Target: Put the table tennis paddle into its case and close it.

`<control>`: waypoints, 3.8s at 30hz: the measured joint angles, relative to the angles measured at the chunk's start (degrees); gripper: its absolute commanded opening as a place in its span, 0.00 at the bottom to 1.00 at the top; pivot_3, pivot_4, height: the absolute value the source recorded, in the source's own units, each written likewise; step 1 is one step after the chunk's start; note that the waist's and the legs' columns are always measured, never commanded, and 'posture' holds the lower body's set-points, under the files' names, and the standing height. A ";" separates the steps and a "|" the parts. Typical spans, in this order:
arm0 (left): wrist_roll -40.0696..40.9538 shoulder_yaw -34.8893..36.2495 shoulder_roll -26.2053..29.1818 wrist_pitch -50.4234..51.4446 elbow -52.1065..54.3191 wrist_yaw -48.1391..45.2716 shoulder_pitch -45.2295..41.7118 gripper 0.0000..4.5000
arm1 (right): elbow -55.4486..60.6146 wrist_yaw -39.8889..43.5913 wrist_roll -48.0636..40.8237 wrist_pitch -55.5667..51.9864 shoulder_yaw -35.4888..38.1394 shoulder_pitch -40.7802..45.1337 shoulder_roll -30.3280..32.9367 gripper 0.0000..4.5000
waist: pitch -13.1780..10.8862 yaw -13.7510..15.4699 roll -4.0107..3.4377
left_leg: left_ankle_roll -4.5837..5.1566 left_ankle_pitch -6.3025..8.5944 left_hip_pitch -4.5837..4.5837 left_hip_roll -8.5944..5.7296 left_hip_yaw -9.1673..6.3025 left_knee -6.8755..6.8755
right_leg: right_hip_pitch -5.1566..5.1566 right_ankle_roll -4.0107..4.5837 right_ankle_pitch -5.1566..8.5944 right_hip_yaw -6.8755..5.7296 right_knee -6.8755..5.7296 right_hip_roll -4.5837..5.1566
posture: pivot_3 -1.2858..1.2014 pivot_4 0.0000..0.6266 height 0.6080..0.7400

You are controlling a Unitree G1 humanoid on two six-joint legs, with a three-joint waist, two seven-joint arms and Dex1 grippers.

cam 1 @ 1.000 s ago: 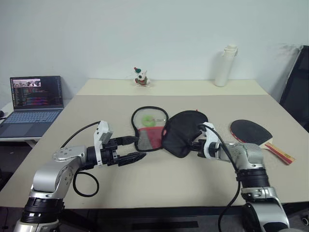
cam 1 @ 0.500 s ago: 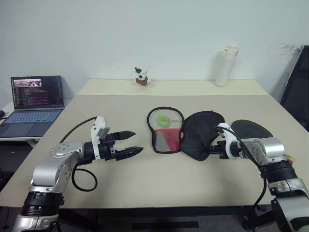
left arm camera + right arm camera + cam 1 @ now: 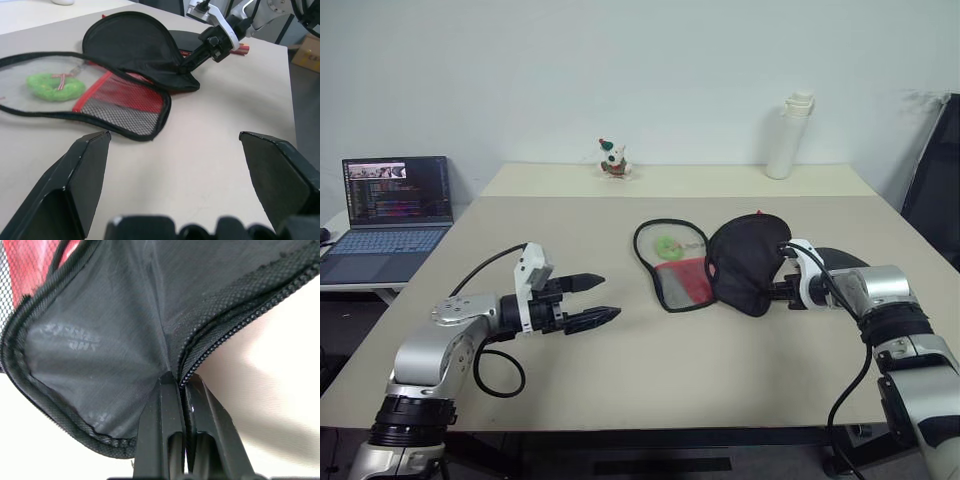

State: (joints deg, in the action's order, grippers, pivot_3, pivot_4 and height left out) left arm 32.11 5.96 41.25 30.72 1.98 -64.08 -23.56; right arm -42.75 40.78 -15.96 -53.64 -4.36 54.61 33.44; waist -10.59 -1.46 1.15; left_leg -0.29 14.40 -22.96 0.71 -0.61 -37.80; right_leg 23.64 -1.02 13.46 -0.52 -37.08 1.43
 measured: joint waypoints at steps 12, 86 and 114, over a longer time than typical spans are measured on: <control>0.01 -1.24 -0.21 0.00 0.04 0.84 0.00 1.00 | -6.39 -2.25 6.25 10.63 0.87 2.54 0.07 0.52 | -0.01 -0.06 -0.01 | 0.00 0.00 0.00 0.01 0.02 0.01 | 0.01 0.05 -0.03 0.01 0.00 -0.01 | 0.52 0.24 1.00; -2.09 -11.42 -3.55 -2.93 1.96 -9.04 -10.35 1.00 | -25.04 5.95 15.89 34.44 6.36 -4.92 17.72 1.00 | -0.05 -0.40 -0.04 | 0.00 0.00 0.28 -0.01 0.91 -0.05 | -0.01 -0.21 -0.04 1.01 -0.04 -0.16 | 0.52 0.24 1.00; -1.83 -10.38 -2.67 -3.54 2.94 -8.64 -6.13 1.00 | 33.31 -0.05 7.33 -12.81 18.87 -27.77 10.52 0.22 | -0.03 -0.27 -0.07 | 0.00 0.00 0.24 0.17 0.87 -0.09 | 0.18 -0.38 0.02 1.23 -0.24 -0.27 | 0.52 0.24 1.00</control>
State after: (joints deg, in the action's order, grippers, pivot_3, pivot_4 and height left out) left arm 30.28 -4.43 38.57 27.18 4.92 -72.72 -29.69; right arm -9.44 40.73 -8.63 -66.45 14.50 26.84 43.96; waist -10.62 -1.73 1.08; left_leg -0.29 14.41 -22.72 0.89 0.26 -37.89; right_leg 23.82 -1.40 13.48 0.71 -37.32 1.16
